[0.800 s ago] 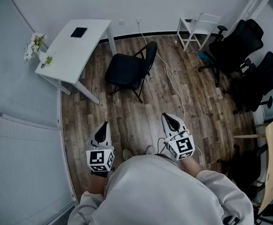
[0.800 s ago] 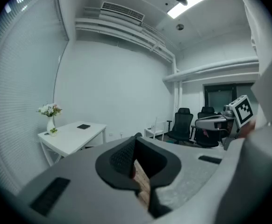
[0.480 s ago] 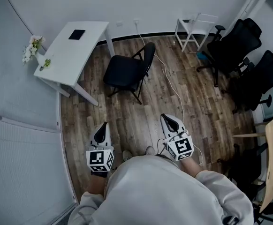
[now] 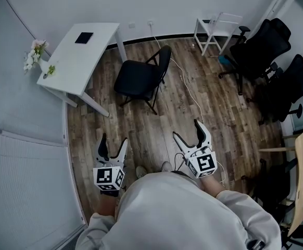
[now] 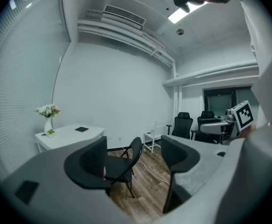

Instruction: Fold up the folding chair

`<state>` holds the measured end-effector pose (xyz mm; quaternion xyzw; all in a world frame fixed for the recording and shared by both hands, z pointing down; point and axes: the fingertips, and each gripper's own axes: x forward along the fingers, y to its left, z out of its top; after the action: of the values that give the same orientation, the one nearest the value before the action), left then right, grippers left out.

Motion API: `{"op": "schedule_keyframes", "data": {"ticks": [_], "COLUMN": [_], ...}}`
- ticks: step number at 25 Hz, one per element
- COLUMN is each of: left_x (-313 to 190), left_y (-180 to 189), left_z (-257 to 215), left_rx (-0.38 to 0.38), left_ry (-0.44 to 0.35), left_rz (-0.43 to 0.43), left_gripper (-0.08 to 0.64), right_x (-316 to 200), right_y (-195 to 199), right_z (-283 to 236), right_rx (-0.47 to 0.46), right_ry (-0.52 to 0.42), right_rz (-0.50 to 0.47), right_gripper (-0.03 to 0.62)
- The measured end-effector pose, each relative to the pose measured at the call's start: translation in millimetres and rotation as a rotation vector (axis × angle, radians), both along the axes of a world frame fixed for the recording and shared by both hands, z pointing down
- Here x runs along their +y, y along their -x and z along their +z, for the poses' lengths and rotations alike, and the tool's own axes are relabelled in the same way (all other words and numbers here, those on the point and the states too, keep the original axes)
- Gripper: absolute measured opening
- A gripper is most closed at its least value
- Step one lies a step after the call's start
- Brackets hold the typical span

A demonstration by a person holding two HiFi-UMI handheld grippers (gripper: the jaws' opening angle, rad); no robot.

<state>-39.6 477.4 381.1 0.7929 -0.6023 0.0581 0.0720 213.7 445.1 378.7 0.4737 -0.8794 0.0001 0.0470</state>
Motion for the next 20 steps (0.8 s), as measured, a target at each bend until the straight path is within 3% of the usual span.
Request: {"op": "schedule_keyframes", "data": {"ticks": [2, 16, 20], "left_x": [0.1, 11.2, 4.9], "left_y": [2.9, -14.2, 0.8], "left_z": [-1.5, 18.0, 28.0], "left_rx": [-0.001, -0.03, -0.026], "left_ry": [-0.012, 0.052, 0.077], "left_rz": [-0.027, -0.101, -0.109], "left_gripper": [0.394, 0.393, 0.393], "right_x": [-1.3, -16.9, -30.2], "right_y": [-8.3, -13.4, 3.6], "right_z": [-2.5, 28.3, 33.4], "right_rx": [0.01, 0.02, 0.029], "right_ry": [-0.025, 0.032, 0.041], "right_rz": [0.02, -0.095, -0.113], "right_gripper": [0.402, 0.4, 0.4]}}
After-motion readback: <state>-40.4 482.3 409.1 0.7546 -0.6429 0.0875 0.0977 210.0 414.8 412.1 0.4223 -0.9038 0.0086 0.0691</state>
